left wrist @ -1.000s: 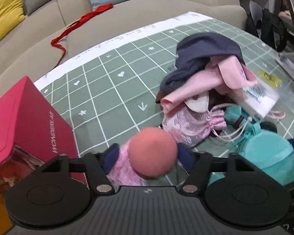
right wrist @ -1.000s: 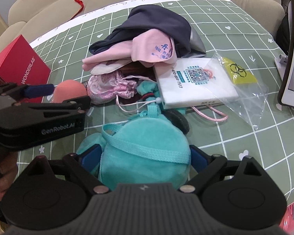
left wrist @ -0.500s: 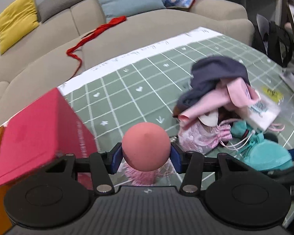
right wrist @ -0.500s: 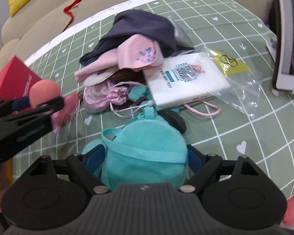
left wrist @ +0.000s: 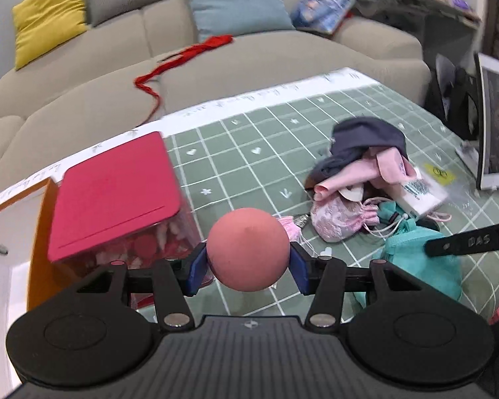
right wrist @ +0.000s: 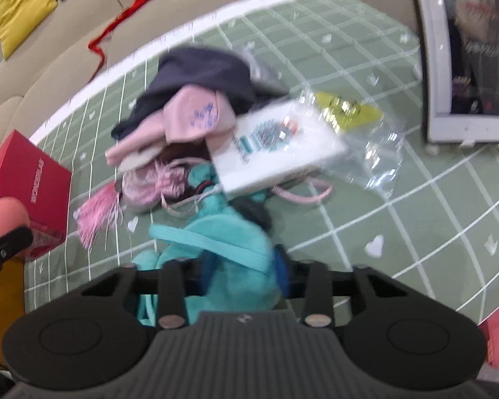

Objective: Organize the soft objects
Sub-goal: 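Lift the teal plush with the right tool while the left tool holds the ball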

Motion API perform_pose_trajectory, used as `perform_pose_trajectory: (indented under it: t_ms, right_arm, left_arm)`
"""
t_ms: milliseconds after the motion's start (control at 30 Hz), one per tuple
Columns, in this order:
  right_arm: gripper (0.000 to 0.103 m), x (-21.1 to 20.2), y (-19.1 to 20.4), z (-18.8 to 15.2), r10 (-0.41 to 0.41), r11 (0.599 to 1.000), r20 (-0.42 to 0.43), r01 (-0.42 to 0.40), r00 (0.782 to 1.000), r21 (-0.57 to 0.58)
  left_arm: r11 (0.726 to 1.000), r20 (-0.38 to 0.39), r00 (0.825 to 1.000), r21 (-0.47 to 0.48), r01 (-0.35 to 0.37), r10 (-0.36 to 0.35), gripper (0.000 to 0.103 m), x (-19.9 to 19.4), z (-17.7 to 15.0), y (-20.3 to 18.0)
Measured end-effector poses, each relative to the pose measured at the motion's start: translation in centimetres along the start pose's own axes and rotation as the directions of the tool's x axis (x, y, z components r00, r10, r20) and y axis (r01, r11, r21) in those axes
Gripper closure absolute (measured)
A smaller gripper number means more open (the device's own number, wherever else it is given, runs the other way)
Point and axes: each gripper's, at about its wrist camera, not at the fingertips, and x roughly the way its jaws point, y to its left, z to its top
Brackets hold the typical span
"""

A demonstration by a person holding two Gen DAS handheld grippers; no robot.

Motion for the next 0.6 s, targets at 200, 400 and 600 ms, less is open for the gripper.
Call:
perform_pose_trajectory:
  t_ms: [200,400,600]
  right_arm:
    - [0.079,-1.0,-1.4,0.2,0.038,0.999,0.035,-0.038,0.999,0.01]
    - [0.024,-1.4,-0.3,0.2,0.084,0.992,0.062,-0.078,0.995,-0.096]
    - [0.006,-2.1,2.4,-0.2,0.238,0.936,0.06,-0.213,0.969,-0.28]
  left_arm:
    - [0.995,0.016,0.999,-0.091,0.043,-0.042,0.044,-1.1,-1.2,1.7]
    - [0.989,-0.007,0.999,-0.137,0.047,-0.048,0.044,-0.8,-1.6,2.7]
    - [0.989,-0.01,0.998,-0.135,0.058,-0.06,0.044,-0.7,-1.7,2.6]
